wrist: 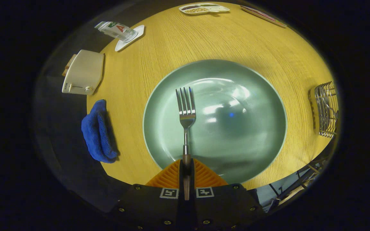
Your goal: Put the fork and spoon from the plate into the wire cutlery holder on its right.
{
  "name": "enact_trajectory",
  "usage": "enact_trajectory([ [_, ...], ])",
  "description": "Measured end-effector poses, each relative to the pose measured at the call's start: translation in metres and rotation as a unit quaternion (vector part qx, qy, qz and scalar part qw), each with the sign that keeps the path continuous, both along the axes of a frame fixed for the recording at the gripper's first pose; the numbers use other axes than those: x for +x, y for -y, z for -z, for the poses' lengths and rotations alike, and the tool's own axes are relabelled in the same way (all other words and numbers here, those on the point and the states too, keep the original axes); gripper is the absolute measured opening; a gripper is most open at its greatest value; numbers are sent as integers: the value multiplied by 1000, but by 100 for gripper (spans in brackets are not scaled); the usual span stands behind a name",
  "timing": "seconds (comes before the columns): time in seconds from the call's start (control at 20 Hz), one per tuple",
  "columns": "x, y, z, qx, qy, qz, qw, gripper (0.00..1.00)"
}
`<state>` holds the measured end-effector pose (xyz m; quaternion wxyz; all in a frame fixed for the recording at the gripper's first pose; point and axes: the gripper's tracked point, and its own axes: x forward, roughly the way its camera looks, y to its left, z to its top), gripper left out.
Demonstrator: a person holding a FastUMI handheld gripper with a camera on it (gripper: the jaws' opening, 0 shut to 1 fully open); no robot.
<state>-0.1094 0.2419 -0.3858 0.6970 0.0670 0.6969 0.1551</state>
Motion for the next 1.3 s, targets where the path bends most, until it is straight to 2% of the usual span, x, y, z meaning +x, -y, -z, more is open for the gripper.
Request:
enact_trajectory([
  [0.2, 6, -2, -12, 20, -8, 18, 1000, 6],
  [0.65, 32, 22, -56, 50, 17, 62, 997, 5],
  [1.0, 54, 58, -97, 68, 43, 103, 991, 5],
  [1.3, 59, 110, -118, 67, 47, 130, 988, 5],
])
